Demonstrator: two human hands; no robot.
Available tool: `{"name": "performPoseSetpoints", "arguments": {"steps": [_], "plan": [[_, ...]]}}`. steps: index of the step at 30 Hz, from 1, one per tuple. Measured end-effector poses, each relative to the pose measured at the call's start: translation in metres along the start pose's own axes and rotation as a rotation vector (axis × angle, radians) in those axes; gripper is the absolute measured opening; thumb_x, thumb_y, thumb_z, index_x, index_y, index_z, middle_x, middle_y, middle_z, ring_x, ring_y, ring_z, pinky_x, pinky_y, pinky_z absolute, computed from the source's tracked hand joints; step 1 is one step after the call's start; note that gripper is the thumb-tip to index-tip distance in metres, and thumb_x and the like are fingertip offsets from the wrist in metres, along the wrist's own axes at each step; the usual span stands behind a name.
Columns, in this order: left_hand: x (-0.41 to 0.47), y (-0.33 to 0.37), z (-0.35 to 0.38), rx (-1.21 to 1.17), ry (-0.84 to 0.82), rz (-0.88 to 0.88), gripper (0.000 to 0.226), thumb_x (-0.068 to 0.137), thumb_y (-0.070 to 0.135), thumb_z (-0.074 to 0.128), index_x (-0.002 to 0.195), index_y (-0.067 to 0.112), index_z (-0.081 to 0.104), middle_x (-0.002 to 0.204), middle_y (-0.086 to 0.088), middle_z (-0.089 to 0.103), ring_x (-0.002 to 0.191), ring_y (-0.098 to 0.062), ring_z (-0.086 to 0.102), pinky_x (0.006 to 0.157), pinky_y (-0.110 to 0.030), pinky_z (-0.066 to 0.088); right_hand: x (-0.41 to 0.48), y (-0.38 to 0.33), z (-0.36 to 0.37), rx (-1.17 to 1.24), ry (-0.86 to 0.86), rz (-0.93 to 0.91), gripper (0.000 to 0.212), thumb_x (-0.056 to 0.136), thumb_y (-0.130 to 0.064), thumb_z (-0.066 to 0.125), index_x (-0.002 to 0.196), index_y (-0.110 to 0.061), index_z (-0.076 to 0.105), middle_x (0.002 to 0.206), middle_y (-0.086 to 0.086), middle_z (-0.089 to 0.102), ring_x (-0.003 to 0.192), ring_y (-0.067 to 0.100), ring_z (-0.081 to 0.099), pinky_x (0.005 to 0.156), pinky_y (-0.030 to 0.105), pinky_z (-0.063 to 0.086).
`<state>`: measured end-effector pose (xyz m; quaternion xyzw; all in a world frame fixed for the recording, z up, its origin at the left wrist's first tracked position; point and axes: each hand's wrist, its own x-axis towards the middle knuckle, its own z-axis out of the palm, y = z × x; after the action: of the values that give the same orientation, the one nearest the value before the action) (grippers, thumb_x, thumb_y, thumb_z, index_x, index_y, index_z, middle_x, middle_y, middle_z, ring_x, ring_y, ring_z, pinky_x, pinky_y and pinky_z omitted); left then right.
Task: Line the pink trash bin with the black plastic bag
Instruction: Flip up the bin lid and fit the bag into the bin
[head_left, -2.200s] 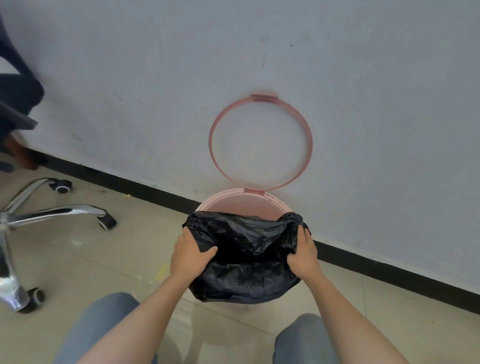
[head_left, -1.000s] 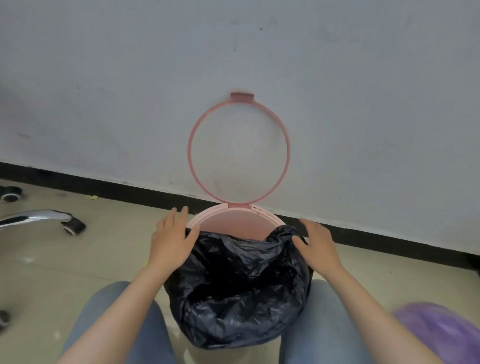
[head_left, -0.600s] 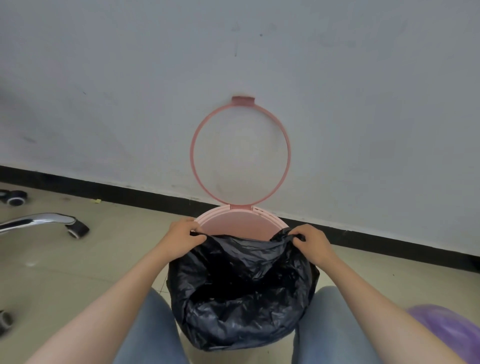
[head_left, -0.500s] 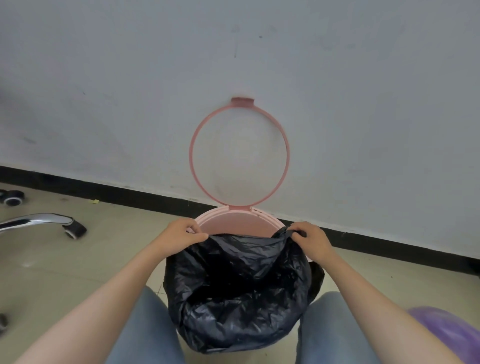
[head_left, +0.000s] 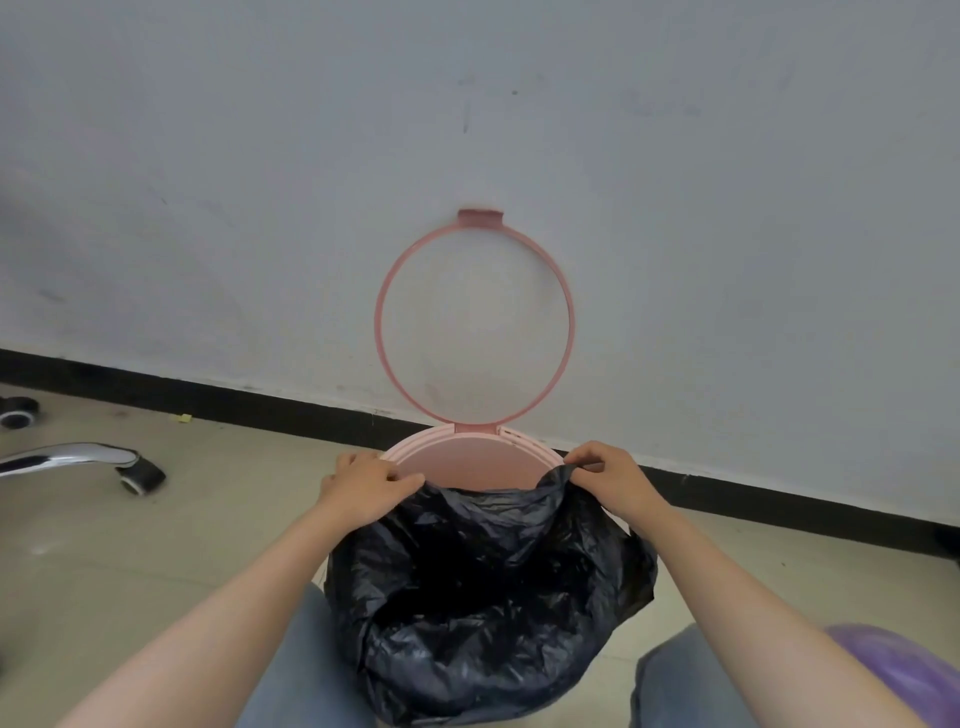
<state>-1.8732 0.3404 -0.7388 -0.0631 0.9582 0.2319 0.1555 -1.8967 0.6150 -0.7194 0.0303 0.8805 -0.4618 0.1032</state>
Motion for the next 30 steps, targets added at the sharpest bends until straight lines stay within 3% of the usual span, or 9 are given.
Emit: {"name": "performPoseSetpoints", "arguments": {"steps": [2, 4, 7, 10, 14, 20, 23, 26, 30], "plan": [[0.001, -0.002, 0.002, -0.075, 0.029, 0.046, 0.026, 0.083, 0.044, 0.053, 0.085, 0.02, 0.063, 0.112, -0.006, 0.055, 0.122, -0.033, 0.037, 0.097, -0.042, 0.036, -0.002, 0.0, -0.003, 0.041, 0.018, 0.005, 0.016, 0.082, 0.0, 0.058, 0.075, -0.014, 0.062, 0.076, 0.002, 0.062, 0.083, 0.022, 0.058, 0.071, 0.021, 0.049], [-0.002, -0.003, 0.001, -0.359, 0.068, 0.067, 0.02, 0.078, 0.034, 0.062, 0.067, 0.02, 0.053, 0.092, -0.006, 0.057, 0.109, -0.029, 0.049, 0.084, -0.034, 0.04, -0.003, -0.001, -0.007, 0.068, -0.002, 0.012, 0.014, 0.081, 0.001, 0.059, 0.076, -0.011, 0.064, 0.075, 0.004, 0.064, 0.075, 0.017, 0.059, 0.059, 0.012, 0.049], [-0.006, -0.003, -0.008, -0.621, 0.023, 0.015, 0.027, 0.081, 0.017, 0.065, 0.059, 0.016, 0.049, 0.075, -0.001, 0.057, 0.078, -0.015, 0.053, 0.064, -0.024, 0.037, -0.001, -0.002, -0.018, 0.044, -0.143, 0.024, 0.017, 0.079, 0.001, 0.063, 0.074, -0.013, 0.071, 0.072, 0.0, 0.071, 0.073, 0.015, 0.064, 0.065, 0.017, 0.052], [-0.004, -0.01, -0.016, -0.731, 0.001, 0.002, 0.022, 0.08, 0.014, 0.066, 0.061, 0.015, 0.055, 0.08, -0.004, 0.063, 0.076, -0.017, 0.055, 0.065, -0.024, 0.04, 0.003, -0.008, -0.029, 0.021, -0.209, 0.07, 0.024, 0.079, -0.001, 0.066, 0.062, -0.018, 0.07, 0.068, -0.002, 0.07, 0.067, 0.012, 0.062, 0.064, 0.018, 0.05], [0.002, -0.015, -0.015, -0.893, 0.163, -0.051, 0.016, 0.084, 0.011, 0.061, 0.068, 0.013, 0.057, 0.081, -0.009, 0.063, 0.077, -0.023, 0.056, 0.06, -0.025, 0.041, 0.008, -0.01, -0.03, -0.04, -0.187, 0.07, 0.025, 0.082, -0.012, 0.066, 0.057, -0.016, 0.064, 0.075, 0.004, 0.065, 0.07, 0.013, 0.058, 0.064, 0.019, 0.044], [0.011, -0.013, -0.01, -0.815, 0.251, 0.002, 0.009, 0.088, 0.025, 0.056, 0.082, 0.018, 0.057, 0.095, -0.007, 0.065, 0.089, -0.022, 0.059, 0.077, -0.031, 0.043, 0.028, -0.003, -0.001, -0.175, 0.064, -0.044, 0.025, 0.092, -0.016, 0.051, 0.067, -0.015, 0.051, 0.075, 0.007, 0.055, 0.076, 0.023, 0.05, 0.063, 0.029, 0.037], [0.009, -0.013, -0.008, -0.508, 0.143, 0.14, 0.017, 0.088, 0.027, 0.056, 0.096, 0.017, 0.067, 0.094, 0.003, 0.063, 0.093, -0.016, 0.057, 0.082, -0.028, 0.039, 0.035, 0.001, 0.009, -0.294, 0.103, -0.066, 0.017, 0.093, -0.02, 0.049, 0.077, -0.013, 0.052, 0.084, 0.009, 0.057, 0.081, 0.025, 0.051, 0.07, 0.028, 0.034], [0.007, -0.013, -0.005, -0.305, 0.152, 0.196, 0.01, 0.084, 0.015, 0.06, 0.08, 0.012, 0.069, 0.081, -0.001, 0.06, 0.083, -0.019, 0.056, 0.073, -0.028, 0.037, 0.038, 0.001, 0.017, -0.34, 0.108, -0.096, 0.014, 0.094, -0.019, 0.048, 0.081, -0.014, 0.052, 0.098, 0.014, 0.062, 0.094, 0.028, 0.055, 0.073, 0.027, 0.033], [0.009, -0.016, -0.009, -0.579, 0.216, 0.074, 0.018, 0.08, 0.004, 0.062, 0.066, 0.014, 0.061, 0.066, 0.002, 0.059, 0.067, -0.012, 0.054, 0.06, -0.022, 0.039, 0.041, 0.0, 0.023, -0.291, 0.157, -0.094, 0.013, 0.093, -0.017, 0.048, 0.081, -0.014, 0.052, 0.102, 0.017, 0.066, 0.084, 0.021, 0.05, 0.072, 0.026, 0.033]]}}
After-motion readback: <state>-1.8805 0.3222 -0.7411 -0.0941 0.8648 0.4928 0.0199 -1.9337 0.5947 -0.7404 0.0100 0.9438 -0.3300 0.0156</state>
